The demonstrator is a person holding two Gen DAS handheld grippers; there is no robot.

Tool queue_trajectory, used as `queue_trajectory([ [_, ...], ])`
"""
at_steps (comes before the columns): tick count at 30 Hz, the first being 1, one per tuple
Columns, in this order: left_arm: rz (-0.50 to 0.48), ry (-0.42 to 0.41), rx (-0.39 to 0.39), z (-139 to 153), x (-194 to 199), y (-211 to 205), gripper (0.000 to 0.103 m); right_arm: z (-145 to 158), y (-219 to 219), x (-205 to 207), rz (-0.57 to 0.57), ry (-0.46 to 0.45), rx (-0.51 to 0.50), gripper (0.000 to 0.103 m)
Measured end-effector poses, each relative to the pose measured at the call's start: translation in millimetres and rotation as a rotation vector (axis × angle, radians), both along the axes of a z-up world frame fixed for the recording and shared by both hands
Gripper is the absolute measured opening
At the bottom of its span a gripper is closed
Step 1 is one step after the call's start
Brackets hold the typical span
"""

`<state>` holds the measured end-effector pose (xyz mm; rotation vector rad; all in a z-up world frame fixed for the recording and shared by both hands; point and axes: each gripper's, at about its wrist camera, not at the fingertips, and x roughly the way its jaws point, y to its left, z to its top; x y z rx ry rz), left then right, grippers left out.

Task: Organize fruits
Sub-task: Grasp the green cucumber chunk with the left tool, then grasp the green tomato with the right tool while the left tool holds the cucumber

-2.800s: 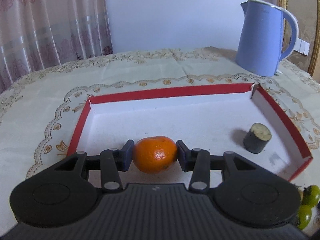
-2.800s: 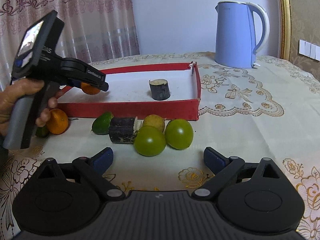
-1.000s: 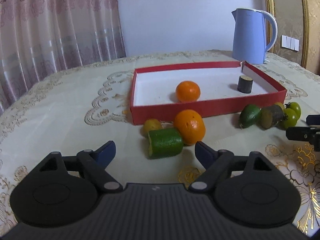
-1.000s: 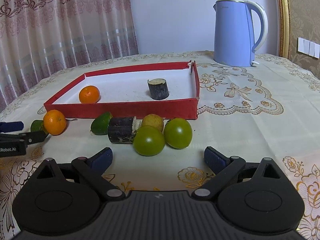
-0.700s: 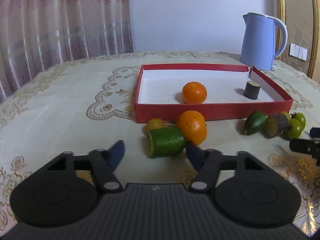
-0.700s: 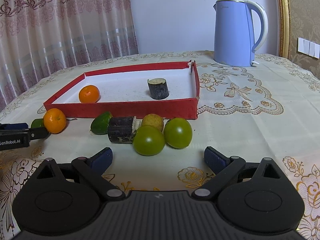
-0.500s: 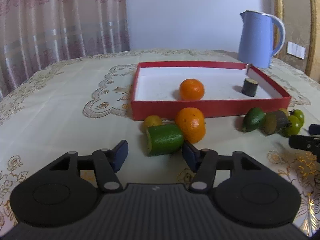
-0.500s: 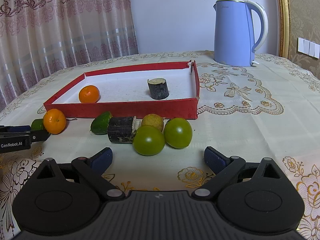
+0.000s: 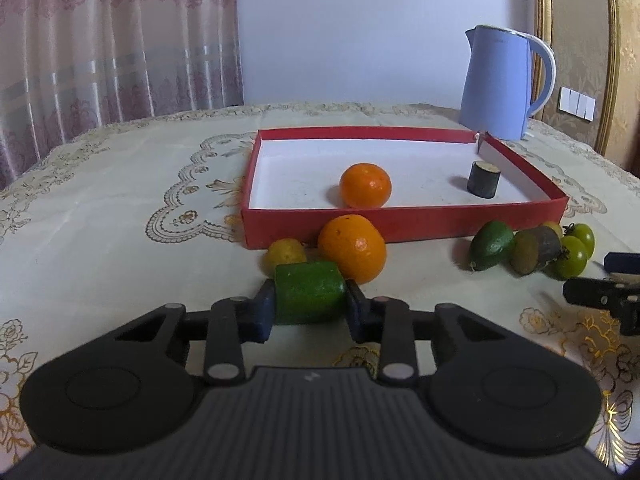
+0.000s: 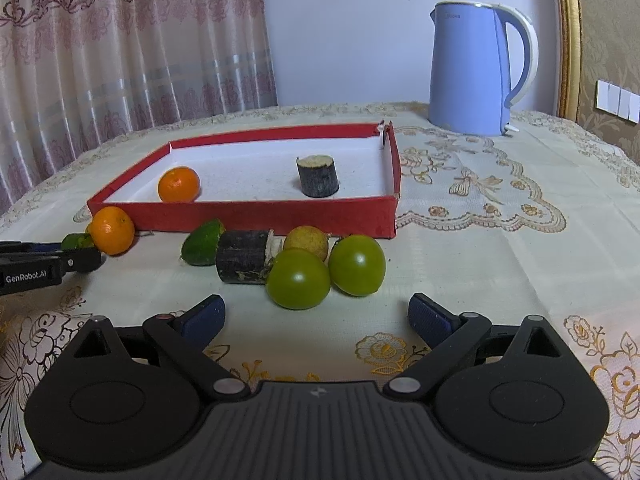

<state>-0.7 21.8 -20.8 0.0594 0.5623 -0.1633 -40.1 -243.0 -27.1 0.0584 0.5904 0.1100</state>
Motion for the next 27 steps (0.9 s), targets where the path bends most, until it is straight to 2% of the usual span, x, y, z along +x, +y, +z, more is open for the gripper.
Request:
queue_trajectory([
  [4, -0.007, 0.001, -0.015, -1.1, -3.1, 3.7, 0.032, 4.2, -1.5, -8.3, -0.011, -0.06, 0.003, 0.099],
  [7, -0.008, 0.003, -0.029, -1.1, -2.8, 5.5, 0.032, 8.6, -1.0, -15.3, -0.06, -0.113, -0.037, 0.099],
  [11, -0.011, 0.002, -0.03, -1.6, -3.1, 5.6, 0.032, 8.1, -6.0, -12.0, -0.141, -0.088, -0.081, 0.099],
  [14, -0.014, 0.008, -0.048, -2.6, -2.1, 8.6, 0.033, 9.4, -19.0, -8.8, -0.155, -0.082, -0.039, 0.099],
  [20, -0.014, 0.009, -0.049, -2.8, -2.6, 8.0, 0.033, 7.9, -30.6, 2.3, -0.158, -0.034, -0.02, 0.099],
  [22, -0.014, 0.009, -0.052, -3.1, -2.7, 8.1, 0.033, 9.9, -30.2, 6.2, -0.158, -0.028, -0.052, 0.099],
  [25, -0.015, 0.012, -0.052, -3.5, -2.4, 7.6, 0.033, 11.0, -24.9, 17.0, -0.155, -0.04, -0.182, 0.099],
  [27, -0.013, 0.014, -0.056, -3.7, -1.9, 8.4, 0.034, 11.8, -23.9, 23.6, -0.099, -0.042, -0.191, 0.099],
])
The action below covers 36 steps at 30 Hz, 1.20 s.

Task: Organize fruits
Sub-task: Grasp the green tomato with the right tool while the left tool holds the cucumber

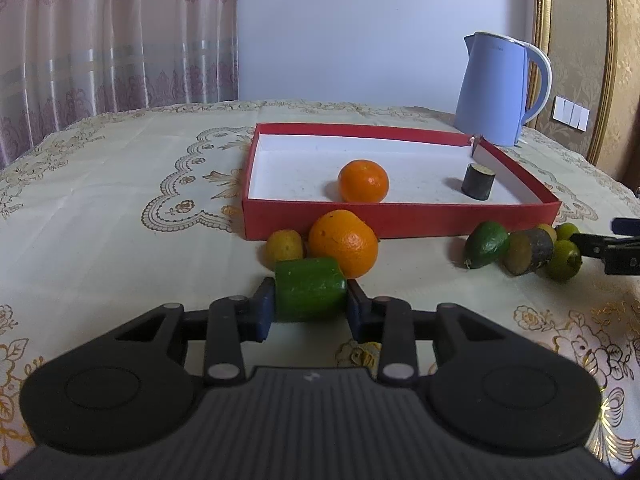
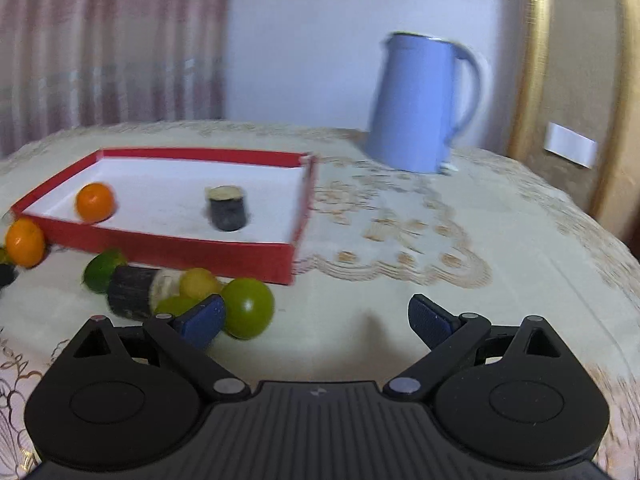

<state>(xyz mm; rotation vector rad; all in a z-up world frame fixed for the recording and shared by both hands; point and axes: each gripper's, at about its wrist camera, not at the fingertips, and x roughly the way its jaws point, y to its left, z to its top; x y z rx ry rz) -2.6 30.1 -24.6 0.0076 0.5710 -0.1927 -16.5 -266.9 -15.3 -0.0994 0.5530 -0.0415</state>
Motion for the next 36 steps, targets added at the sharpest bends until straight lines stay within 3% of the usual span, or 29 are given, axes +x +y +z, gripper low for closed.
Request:
queue_trajectory([
  [5, 0.001, 0.002, -0.001, -0.2, 0.5, 0.1, 0.034, 1.2, 8.0, 10.1, 0.079, -0.007, -0.077, 0.099],
  [11, 0.001, 0.003, -0.002, -0.5, 0.2, 0.3, 0.034, -0.9, -5.6, 15.1, 0.128, 0.0, 0.008, 0.098],
  [12, 0.001, 0.003, -0.002, -0.6, 0.0, 0.4, 0.034, -0.9, -6.5, 14.8, 0.133, 0.0, 0.018, 0.095],
  [15, 0.001, 0.003, -0.002, -0.5, 0.1, 0.3, 0.034, 0.1, -3.3, 12.3, 0.165, -0.001, 0.038, 0.071],
  [18, 0.001, 0.003, -0.003, -0.4, 0.1, 0.1, 0.034, 0.6, 4.0, 9.2, 0.185, 0.0, 0.04, 0.053],
  [20, 0.001, 0.003, -0.002, -0.4, 0.1, 0.2, 0.034, 0.6, 6.4, 8.2, 0.194, 0.007, 0.051, 0.046],
  [26, 0.001, 0.002, -0.002, -0.4, 0.1, 0.0, 0.034, -0.3, -4.9, 15.7, 0.194, 0.078, 0.167, 0.042],
  [30, 0.001, 0.002, -0.003, -0.4, 0.1, 0.1, 0.034, -3.1, -5.1, 17.3, 0.188, 0.065, 0.184, 0.033],
  [36, 0.001, 0.001, 0.002, -0.8, 0.3, 0.5, 0.034, -3.6, -3.5, 13.7, 0.154, 0.053, 0.191, 0.033],
])
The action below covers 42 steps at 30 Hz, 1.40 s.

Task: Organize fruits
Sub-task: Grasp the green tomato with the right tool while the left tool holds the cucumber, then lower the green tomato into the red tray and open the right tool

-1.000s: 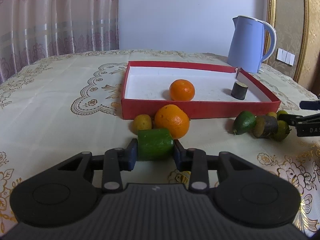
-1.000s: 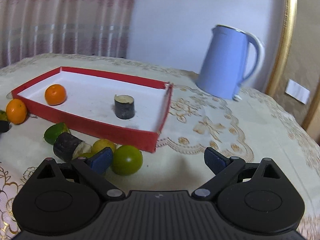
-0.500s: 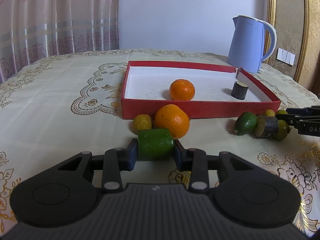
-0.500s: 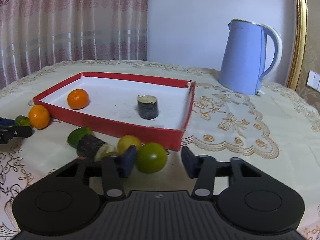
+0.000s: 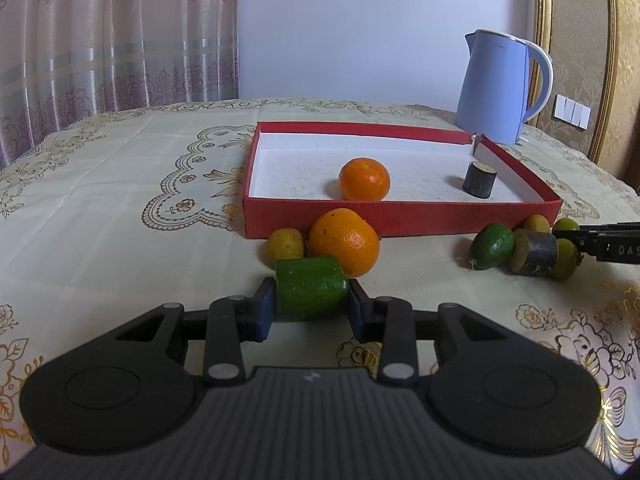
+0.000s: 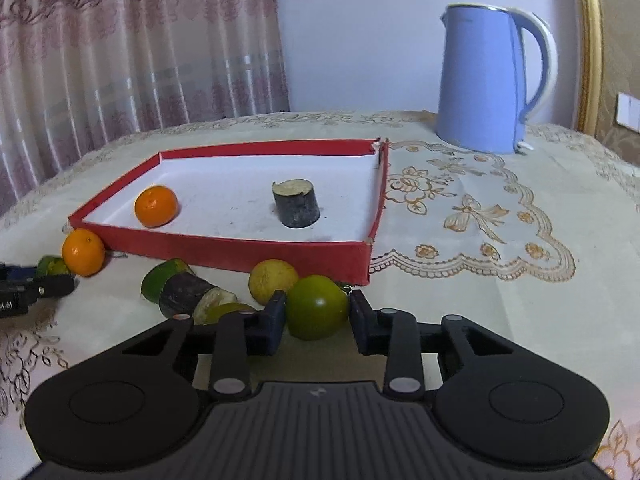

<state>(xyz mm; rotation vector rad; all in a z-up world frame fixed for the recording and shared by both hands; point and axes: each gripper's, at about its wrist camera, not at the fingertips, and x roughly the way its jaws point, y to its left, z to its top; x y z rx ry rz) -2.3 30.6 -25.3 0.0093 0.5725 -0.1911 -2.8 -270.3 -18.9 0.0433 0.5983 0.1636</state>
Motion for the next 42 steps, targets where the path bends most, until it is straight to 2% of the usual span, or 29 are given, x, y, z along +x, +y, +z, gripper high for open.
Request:
queue_trajectory([
  [7, 0.0, 0.001, -0.003, -0.3, 0.4, 1.1, 0.034, 21.7, -0.3, -9.1, -0.031, -0.071, -0.025, 0.033],
  [15, 0.0, 0.001, -0.004, 0.0, 0.4, 0.9, 0.034, 32.6, 11.3, 10.8, -0.024, -0.111, -0.077, 0.033],
  [26, 0.0, 0.001, -0.006, 0.1, 0.4, 0.6, 0.034, 22.8, 33.7, 65.9, -0.018, -0.048, -0.138, 0.033],
  [32, -0.002, 0.002, -0.01, 0.2, 0.4, 0.0, 0.034, 8.8, 33.1, 80.8, -0.028, 0.022, -0.125, 0.033],
  [37, -0.002, 0.002, -0.011, 0.0, 0.7, 0.0, 0.034, 7.5, 33.3, 82.0, -0.023, 0.03, -0.118, 0.034],
  [39, -0.002, 0.002, -0.011, 0.0, 0.7, 0.0, 0.034, 7.9, 32.4, 79.1, -0.025, 0.025, -0.106, 0.037],
  [42, -0.002, 0.002, -0.008, 0.0, 0.6, -0.5, 0.034, 14.9, 27.8, 65.2, -0.028, -0.004, -0.062, 0.053],
])
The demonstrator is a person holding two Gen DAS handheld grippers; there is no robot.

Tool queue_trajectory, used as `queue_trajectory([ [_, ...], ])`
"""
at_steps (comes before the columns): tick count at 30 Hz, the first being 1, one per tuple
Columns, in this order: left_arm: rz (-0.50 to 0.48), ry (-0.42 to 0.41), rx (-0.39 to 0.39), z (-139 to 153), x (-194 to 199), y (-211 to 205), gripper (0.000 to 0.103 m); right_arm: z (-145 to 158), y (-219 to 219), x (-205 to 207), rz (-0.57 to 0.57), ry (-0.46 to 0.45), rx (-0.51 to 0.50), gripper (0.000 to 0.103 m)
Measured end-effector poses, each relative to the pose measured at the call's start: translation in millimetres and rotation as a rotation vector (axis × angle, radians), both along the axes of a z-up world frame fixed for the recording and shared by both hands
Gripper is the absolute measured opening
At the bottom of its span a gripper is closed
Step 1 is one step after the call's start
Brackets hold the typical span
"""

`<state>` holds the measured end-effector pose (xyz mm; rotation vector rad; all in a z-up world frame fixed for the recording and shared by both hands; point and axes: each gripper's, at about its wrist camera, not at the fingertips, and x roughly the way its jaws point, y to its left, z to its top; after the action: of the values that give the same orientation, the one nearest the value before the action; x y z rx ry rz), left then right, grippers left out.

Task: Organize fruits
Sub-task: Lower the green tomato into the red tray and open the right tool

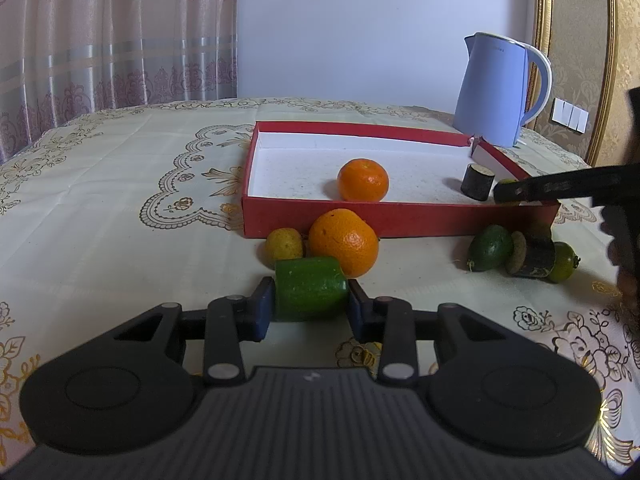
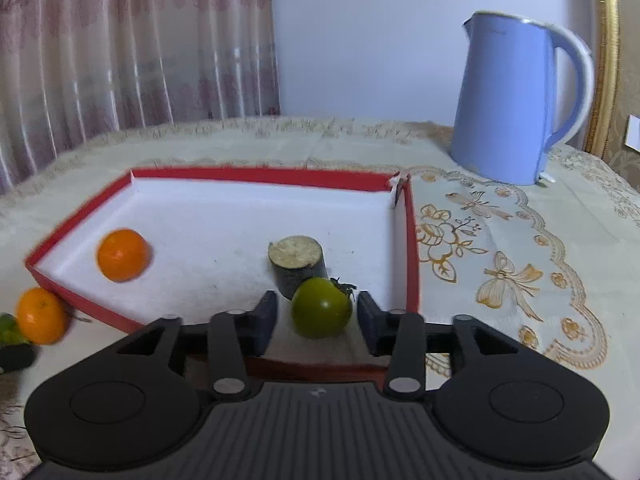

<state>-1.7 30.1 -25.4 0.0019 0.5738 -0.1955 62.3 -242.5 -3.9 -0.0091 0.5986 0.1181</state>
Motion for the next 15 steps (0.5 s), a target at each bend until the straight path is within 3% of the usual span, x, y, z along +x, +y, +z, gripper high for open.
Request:
queue_trajectory([
  [2, 0.0, 0.0, 0.002, -0.2, 0.3, 0.5, 0.034, 7.3, -2.8, -19.0, -0.017, -0.049, 0.003, 0.081],
  [3, 0.0, 0.0, 0.002, -0.4, 0.6, 0.6, 0.034, 10.3, -4.4, -30.5, -0.03, -0.075, -0.005, 0.086],
  [8, 0.001, -0.001, 0.012, -0.8, 0.7, -0.5, 0.034, 9.9, -15.0, -75.3, -0.14, -0.136, -0.067, 0.09],
  [15, 0.003, -0.005, 0.038, -0.6, 0.6, -3.5, 0.035, -12.8, -47.4, -79.3, -0.269, -0.053, 0.027, 0.09],
])
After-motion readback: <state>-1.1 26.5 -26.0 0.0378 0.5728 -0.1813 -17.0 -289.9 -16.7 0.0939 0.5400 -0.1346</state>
